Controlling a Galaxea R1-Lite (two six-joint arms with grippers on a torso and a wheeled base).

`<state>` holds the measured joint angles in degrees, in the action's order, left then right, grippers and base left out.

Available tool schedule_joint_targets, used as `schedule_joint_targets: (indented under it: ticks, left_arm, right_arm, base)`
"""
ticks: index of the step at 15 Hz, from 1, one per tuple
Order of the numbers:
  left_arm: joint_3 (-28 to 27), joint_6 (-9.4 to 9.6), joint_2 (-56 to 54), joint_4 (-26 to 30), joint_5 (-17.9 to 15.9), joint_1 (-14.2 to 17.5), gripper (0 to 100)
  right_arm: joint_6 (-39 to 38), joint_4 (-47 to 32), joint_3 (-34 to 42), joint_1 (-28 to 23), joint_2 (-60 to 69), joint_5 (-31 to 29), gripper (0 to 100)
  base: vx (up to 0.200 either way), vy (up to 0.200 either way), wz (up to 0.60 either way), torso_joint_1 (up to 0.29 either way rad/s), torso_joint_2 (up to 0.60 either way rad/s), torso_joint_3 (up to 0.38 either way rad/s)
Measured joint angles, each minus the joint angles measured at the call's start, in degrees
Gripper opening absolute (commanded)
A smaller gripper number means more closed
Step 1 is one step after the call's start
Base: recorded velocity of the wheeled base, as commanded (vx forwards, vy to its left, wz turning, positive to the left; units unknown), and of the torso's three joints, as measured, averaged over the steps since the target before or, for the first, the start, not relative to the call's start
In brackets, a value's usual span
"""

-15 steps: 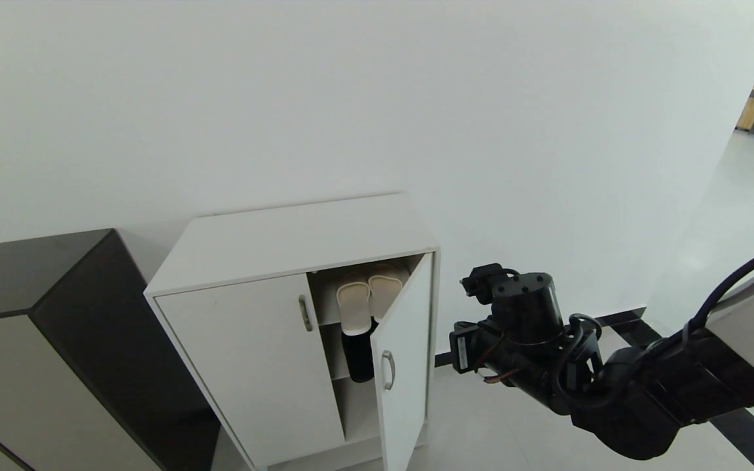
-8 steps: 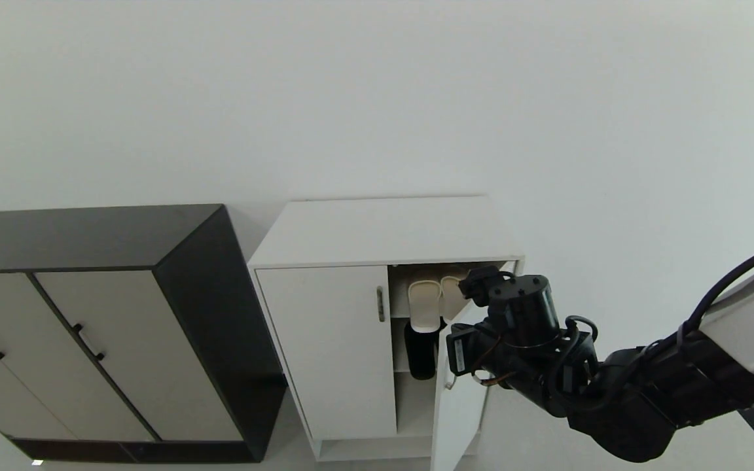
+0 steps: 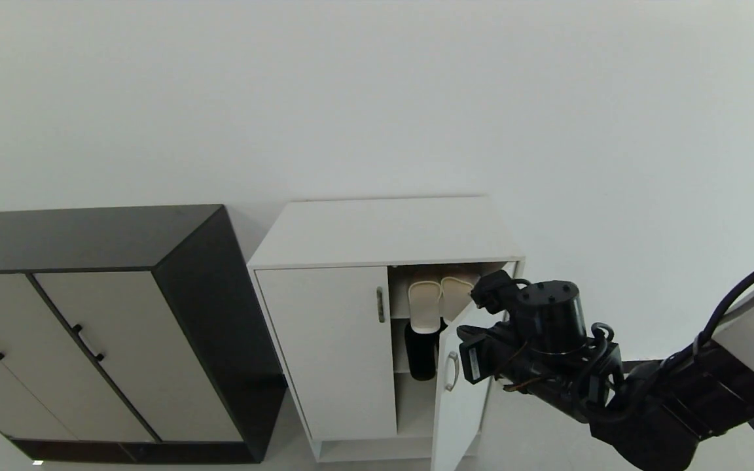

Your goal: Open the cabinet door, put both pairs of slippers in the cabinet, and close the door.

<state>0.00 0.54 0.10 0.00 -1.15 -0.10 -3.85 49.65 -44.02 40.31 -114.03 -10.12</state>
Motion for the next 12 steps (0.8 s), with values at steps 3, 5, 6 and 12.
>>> schedule_joint_targets:
  ticks: [3,5,6,12]
  left_arm:
    - [0.0,0.06,0.0,0.0,0.02,-0.01,0]
    - [0.0,0.06,0.0,0.0,-0.02,-0.01,0]
    - [0.0,0.06,0.0,0.0,-0.07,-0.01,0]
    - [0.0,0.0,0.0,0.05,-0.07,-0.01,0]
  right_arm:
    - [2.29,0.71,3.71,-2.17,1.18,6.05,0]
    - [2.95,0.77,5.33,-3.74,1.99,10.39,0]
    - [3.43,0.77,6.46,-4.55,2.35,12.82,0]
    - [5.71,0.57,8.87,-6.94,3.04,15.47,0]
  base:
    - [0.0,0.0,0.0,0.0,0.0,0.0]
    - [0.0,0.0,0.0,0.0,0.0,0.0]
    - [0.2,0.0,0.0,0.002,0.0,-0.002]
    - [0.067,0.0,0.0,-0.003,0.0,0.001]
